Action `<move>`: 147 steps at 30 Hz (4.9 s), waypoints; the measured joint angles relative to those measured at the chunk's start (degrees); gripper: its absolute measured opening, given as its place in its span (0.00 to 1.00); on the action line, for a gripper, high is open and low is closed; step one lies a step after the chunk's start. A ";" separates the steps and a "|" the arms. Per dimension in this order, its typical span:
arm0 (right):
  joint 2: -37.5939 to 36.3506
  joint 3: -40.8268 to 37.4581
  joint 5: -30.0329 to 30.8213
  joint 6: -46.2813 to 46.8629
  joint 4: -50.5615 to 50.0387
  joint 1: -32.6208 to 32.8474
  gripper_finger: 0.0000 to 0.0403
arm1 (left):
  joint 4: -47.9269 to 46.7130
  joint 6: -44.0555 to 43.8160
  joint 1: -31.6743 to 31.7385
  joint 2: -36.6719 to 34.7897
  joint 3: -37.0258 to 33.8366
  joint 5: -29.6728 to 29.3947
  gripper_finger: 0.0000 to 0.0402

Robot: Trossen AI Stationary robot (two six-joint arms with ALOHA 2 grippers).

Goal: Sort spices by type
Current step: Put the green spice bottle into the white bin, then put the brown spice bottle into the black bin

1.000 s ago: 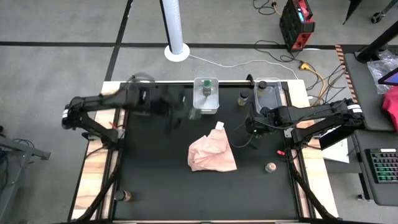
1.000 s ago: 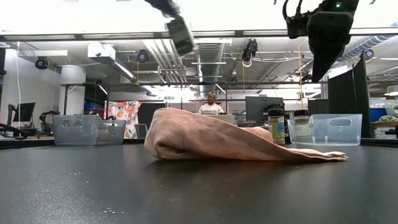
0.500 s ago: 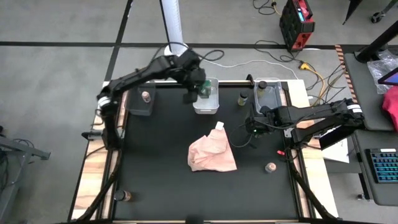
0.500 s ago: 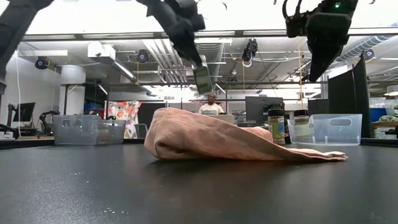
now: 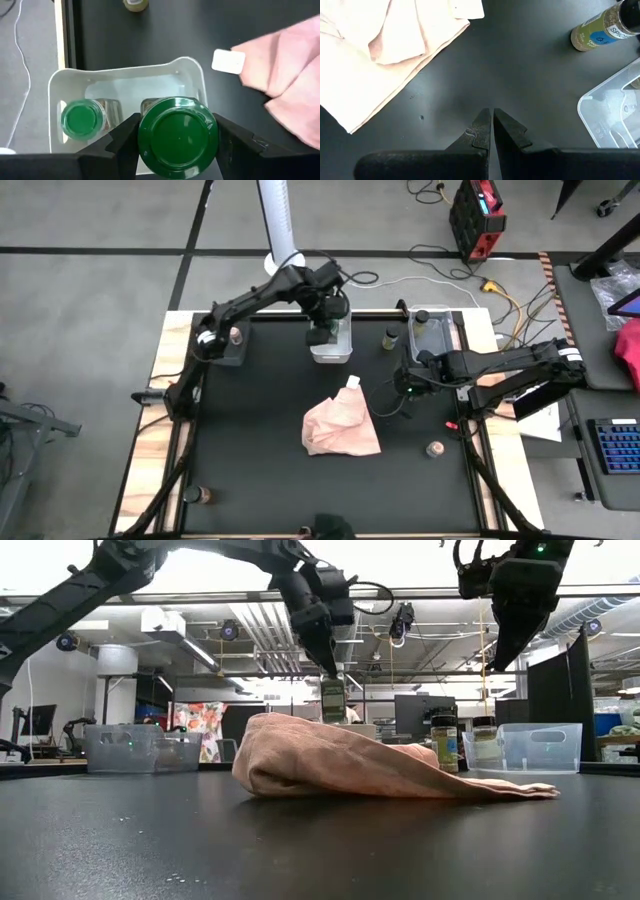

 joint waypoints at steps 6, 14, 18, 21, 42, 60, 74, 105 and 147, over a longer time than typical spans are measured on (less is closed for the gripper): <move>-0.02 -0.36 0.00 0.48 0.02 0.00 0.03 | 1.10 1.11 0.55 0.15 -3.10 0.60 0.47; -0.02 -0.75 0.00 1.25 0.13 0.00 0.03 | 3.73 1.65 1.03 0.15 -4.49 2.44 0.47; -0.04 -0.92 0.00 1.38 0.15 0.00 0.03 | 4.36 1.65 1.07 0.13 -4.76 2.45 0.47; -0.04 -0.94 0.00 1.38 0.20 0.00 0.03 | 4.56 1.57 1.07 0.13 -5.33 2.43 0.47; -0.02 -1.01 0.00 1.44 0.42 0.00 0.03 | 14.76 1.15 1.37 0.13 -16.57 2.32 0.47; -0.02 -1.01 0.00 1.44 0.76 0.00 0.03 | 16.39 0.56 2.18 1.93 -16.67 2.36 0.47; -0.02 -1.07 0.00 1.46 1.53 -0.02 0.03 | 16.35 -0.68 2.49 3.79 -15.08 1.11 0.61; -0.02 -1.34 0.00 2.07 1.70 -0.02 0.03 | 7.04 -0.25 2.55 2.73 -6.15 -0.18 0.63; 0.00 -6.20 2.42 1.59 11.16 0.00 0.03 | 12.75 -15.10 -7.16 -27.38 -29.72 -3.75 0.63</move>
